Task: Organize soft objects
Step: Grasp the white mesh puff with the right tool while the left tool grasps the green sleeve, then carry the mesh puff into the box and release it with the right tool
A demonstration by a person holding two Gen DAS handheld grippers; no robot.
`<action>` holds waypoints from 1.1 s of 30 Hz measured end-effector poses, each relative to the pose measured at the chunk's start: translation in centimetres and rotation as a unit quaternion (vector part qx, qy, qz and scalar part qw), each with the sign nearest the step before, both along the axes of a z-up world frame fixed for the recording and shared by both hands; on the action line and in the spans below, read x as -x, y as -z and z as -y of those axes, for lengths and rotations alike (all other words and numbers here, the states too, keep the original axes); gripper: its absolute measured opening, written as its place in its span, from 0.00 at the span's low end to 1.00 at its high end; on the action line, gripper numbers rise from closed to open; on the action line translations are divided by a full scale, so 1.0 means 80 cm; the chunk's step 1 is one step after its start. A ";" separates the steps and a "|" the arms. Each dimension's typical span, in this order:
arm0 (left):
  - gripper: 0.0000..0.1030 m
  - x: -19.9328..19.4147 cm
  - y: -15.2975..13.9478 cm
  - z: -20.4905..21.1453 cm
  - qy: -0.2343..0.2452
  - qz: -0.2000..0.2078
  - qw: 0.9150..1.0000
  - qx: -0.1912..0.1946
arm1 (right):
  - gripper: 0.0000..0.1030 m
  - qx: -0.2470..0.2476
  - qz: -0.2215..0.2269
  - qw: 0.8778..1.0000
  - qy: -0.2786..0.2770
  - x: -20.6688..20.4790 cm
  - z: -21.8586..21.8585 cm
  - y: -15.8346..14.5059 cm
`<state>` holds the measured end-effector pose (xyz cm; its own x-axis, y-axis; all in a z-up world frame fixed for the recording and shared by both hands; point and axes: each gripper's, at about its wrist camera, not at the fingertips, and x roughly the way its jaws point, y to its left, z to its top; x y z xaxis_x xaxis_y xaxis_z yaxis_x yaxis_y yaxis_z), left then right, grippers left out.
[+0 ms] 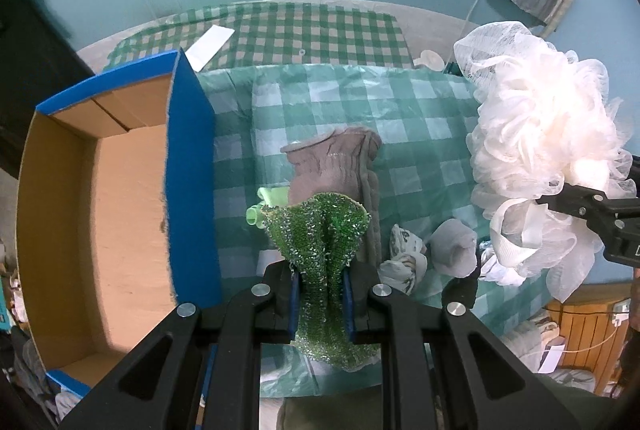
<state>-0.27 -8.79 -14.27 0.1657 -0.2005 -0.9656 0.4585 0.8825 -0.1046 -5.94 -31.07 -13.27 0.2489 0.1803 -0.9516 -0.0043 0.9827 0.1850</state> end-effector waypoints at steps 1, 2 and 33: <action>0.16 -0.001 -0.002 -0.001 -0.001 0.001 1.000 0.001 | 0.56 0.000 0.002 1.000 -0.001 0.000 -0.001 -0.002; 0.16 0.000 -0.004 -0.002 -0.002 0.002 1.000 0.002 | 0.56 0.000 0.003 1.000 -0.002 0.000 -0.001 -0.004; 0.16 -0.006 -0.089 -0.089 -0.064 0.068 0.995 0.019 | 0.56 -0.004 0.041 0.996 -0.078 -0.039 -0.096 -0.066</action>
